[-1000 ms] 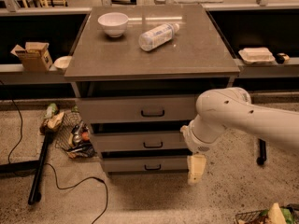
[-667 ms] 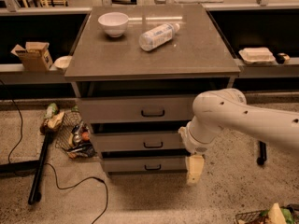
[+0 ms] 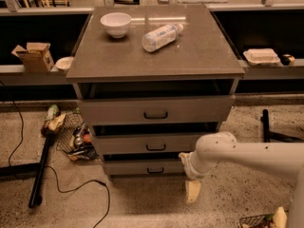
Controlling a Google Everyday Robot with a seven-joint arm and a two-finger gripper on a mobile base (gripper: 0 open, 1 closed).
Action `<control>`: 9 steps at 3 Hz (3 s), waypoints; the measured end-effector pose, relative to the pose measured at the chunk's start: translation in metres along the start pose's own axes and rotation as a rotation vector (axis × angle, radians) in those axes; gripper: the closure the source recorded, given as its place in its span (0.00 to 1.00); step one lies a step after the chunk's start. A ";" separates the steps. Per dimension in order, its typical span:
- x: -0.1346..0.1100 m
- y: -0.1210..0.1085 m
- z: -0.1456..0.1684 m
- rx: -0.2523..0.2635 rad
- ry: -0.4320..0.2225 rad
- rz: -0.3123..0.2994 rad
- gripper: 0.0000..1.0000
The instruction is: Open bottom drawer
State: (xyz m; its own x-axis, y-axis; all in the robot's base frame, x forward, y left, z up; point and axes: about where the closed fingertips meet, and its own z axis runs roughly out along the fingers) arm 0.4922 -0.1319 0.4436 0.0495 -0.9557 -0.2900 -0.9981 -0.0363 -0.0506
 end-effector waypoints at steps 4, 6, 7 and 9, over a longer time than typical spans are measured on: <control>0.046 -0.049 0.142 0.039 -0.077 -0.033 0.00; 0.080 -0.110 0.215 0.072 -0.090 -0.018 0.00; 0.089 -0.136 0.226 0.110 -0.087 -0.011 0.00; 0.093 -0.165 0.266 0.072 -0.083 0.014 0.00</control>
Offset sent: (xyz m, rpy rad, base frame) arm 0.0082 0.0019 -0.0507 0.0665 -0.0248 -0.0134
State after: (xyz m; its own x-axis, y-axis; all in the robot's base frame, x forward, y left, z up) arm 0.6712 -0.1375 0.1702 0.0411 -0.9285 -0.3692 -0.9935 0.0013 -0.1137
